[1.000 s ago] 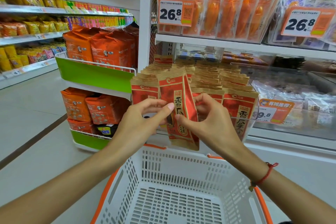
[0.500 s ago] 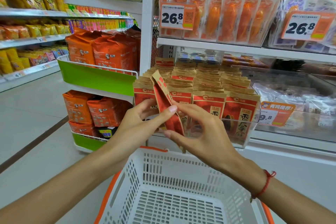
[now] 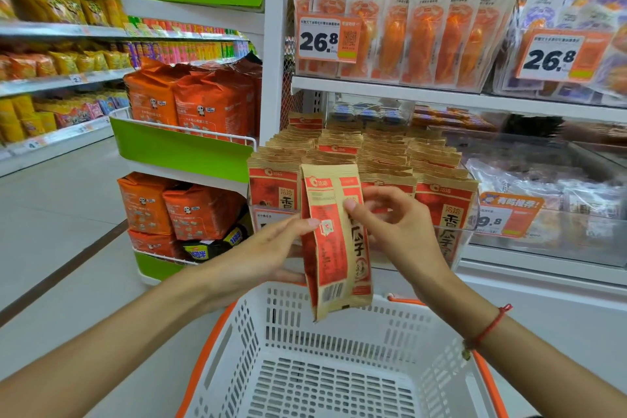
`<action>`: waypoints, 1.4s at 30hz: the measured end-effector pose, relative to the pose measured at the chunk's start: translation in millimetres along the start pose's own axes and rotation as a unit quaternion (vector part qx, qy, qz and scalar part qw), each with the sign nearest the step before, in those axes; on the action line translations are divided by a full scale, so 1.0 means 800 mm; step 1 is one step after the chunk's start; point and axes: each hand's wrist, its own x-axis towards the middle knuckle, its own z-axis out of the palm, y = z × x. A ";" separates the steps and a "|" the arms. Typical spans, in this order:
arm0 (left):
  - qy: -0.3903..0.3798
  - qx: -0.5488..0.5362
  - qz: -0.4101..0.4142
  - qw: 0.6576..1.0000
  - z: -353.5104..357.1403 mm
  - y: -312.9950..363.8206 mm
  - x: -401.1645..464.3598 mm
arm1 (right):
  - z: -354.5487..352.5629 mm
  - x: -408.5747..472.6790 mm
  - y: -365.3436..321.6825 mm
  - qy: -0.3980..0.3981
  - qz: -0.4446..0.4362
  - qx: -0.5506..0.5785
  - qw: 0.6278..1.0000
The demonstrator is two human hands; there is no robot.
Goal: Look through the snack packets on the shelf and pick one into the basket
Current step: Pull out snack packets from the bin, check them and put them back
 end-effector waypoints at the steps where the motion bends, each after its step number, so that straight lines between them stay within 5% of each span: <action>1: -0.005 -0.001 -0.007 1.000 0.000 -0.002 0.002 | -0.002 0.001 0.001 0.011 0.014 0.011 1.000; 5: 0.003 -0.007 -0.023 1.000 0.003 -0.008 0.013 | -0.011 0.003 -0.001 0.016 0.041 0.032 0.999; 9: -0.006 0.001 -0.043 0.999 0.001 -0.011 0.018 | -0.014 0.000 -0.004 -0.064 0.075 0.048 0.994; 20: 0.006 0.052 0.010 0.999 -0.012 -0.019 0.019 | -0.012 0.001 -0.002 0.009 -0.017 0.013 1.000; 33: 0.168 -0.019 0.081 0.982 -0.019 -0.008 0.015 | -0.012 -0.002 0.004 -0.129 0.024 -0.041 0.991; 42: 0.174 -0.028 0.070 0.982 -0.018 -0.012 0.012 | -0.007 -0.002 0.008 -0.064 0.001 -0.013 0.998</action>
